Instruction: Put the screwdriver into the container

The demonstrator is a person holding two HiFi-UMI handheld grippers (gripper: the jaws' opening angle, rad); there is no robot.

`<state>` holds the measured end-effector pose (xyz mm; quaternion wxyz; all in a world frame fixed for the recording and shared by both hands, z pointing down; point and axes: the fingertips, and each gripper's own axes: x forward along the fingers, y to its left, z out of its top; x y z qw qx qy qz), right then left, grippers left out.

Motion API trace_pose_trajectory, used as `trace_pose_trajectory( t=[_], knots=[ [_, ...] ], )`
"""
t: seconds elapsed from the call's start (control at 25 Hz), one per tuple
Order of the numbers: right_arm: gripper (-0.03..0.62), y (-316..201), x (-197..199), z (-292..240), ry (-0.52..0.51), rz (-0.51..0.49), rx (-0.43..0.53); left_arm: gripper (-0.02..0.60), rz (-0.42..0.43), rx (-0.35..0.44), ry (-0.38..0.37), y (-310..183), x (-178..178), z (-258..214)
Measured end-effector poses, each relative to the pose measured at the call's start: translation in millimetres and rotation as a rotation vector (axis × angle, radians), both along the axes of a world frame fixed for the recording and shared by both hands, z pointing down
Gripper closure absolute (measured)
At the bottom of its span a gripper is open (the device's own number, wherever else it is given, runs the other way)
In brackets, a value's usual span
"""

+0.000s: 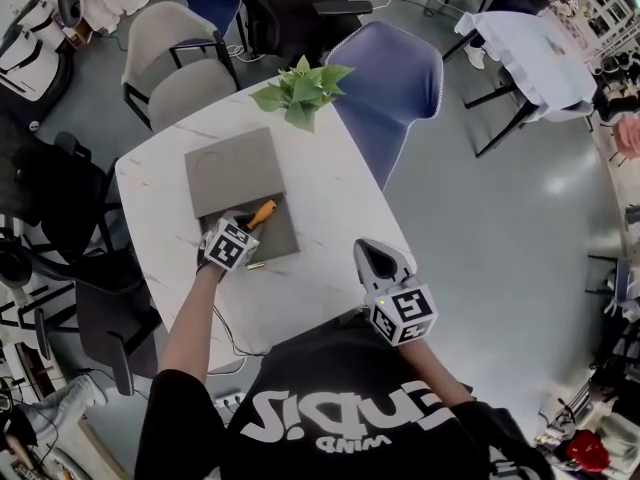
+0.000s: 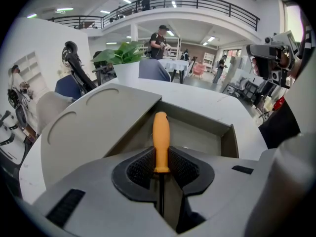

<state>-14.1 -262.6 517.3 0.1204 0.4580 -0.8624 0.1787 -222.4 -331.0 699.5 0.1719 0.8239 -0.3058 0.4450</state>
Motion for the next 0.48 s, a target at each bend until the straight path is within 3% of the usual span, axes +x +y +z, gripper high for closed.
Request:
trace_pose_trajectory(
  t=[0.32,0.48],
  knots=[
    [0.581,5.2,9.8,-1.5,-0.007,0.004,-0.004,0.485,-0.016,-0.002,-0.005,-1.2,0.5,-1.5],
    [0.582,6.2,14.4,-6.1,-0.014,-0.015,0.004,0.434,-0.046,-0.022,0.020,1.3,3.8,-5.7]
  ],
)
